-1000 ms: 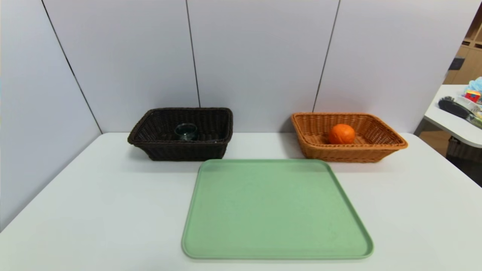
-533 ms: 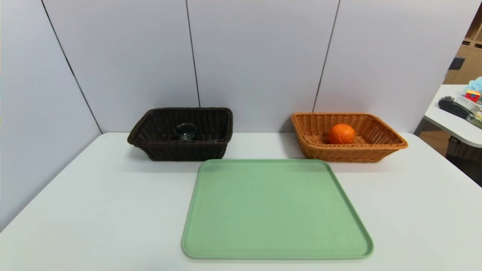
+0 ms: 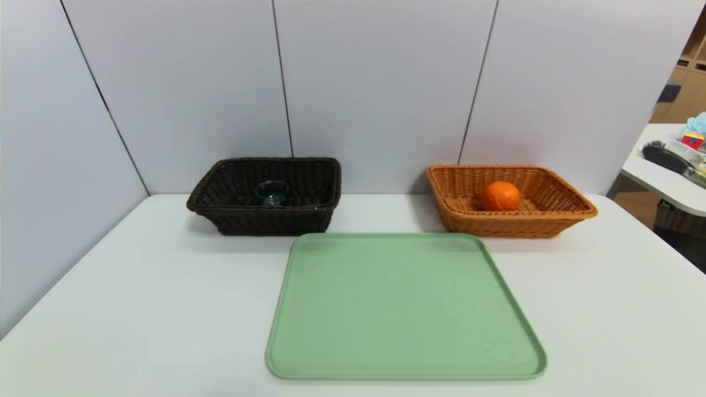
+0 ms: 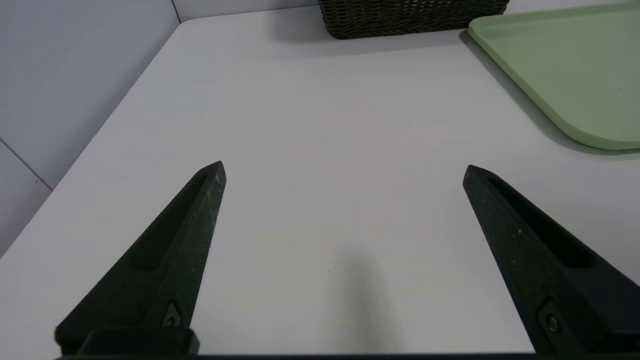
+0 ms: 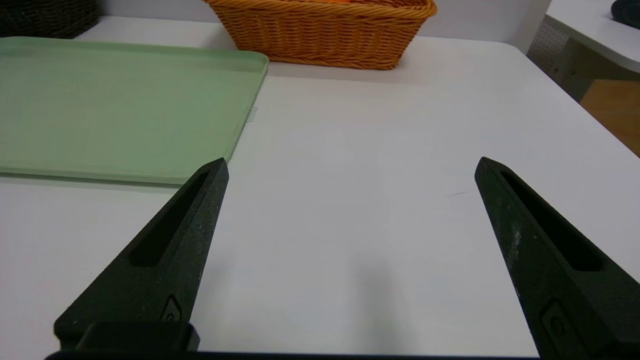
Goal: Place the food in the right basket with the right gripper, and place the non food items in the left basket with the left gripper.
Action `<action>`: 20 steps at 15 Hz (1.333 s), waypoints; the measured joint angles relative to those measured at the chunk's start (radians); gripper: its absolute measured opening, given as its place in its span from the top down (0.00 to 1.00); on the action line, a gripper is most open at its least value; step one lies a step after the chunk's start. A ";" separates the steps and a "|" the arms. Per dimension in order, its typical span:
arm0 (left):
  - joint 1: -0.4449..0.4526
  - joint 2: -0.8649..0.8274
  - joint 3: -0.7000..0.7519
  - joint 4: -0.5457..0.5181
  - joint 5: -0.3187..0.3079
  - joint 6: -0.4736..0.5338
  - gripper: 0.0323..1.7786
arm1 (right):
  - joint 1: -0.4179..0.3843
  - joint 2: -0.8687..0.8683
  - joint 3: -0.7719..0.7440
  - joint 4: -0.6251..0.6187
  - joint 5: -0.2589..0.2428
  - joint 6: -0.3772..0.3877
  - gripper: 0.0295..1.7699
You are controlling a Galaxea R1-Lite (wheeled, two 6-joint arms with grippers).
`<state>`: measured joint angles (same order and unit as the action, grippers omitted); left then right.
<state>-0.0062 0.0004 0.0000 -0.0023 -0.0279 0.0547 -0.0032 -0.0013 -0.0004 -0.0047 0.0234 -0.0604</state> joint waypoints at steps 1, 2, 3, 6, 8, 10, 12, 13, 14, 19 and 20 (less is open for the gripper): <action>0.000 0.000 0.000 0.001 0.000 0.000 0.05 | 0.000 0.000 0.000 0.000 -0.001 0.003 0.04; 0.000 0.000 0.000 0.004 0.003 0.003 0.05 | 0.000 0.000 0.000 0.000 -0.003 0.005 0.04; 0.000 0.000 0.000 0.008 0.008 -0.001 0.05 | 0.000 0.000 0.000 0.000 -0.004 0.007 0.04; 0.000 0.000 0.000 -0.037 0.039 -0.014 0.05 | 0.000 0.000 0.000 0.003 -0.020 0.017 0.04; 0.000 0.000 0.000 -0.057 0.041 -0.066 0.05 | 0.000 0.000 0.000 0.000 -0.021 0.041 0.04; 0.000 0.000 0.000 -0.036 0.040 -0.107 0.05 | 0.000 0.000 0.000 0.000 -0.023 0.057 0.04; 0.000 0.000 0.000 -0.036 0.040 -0.116 0.05 | 0.000 0.000 -0.001 0.002 -0.023 0.059 0.04; 0.000 0.000 0.000 -0.036 0.040 -0.119 0.05 | 0.000 0.000 -0.001 0.000 -0.022 0.062 0.04; 0.000 0.000 0.000 -0.036 0.040 -0.125 0.05 | 0.000 0.000 -0.001 -0.001 -0.021 0.062 0.04; 0.000 0.000 0.000 -0.036 0.040 -0.187 0.05 | 0.000 0.000 0.000 -0.002 -0.021 0.060 0.04; 0.000 0.000 0.000 -0.036 0.040 -0.188 0.05 | 0.000 0.000 0.000 -0.002 -0.021 0.060 0.04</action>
<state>-0.0062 0.0004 0.0000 -0.0379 0.0119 -0.1336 -0.0032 -0.0013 -0.0004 -0.0070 0.0023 -0.0009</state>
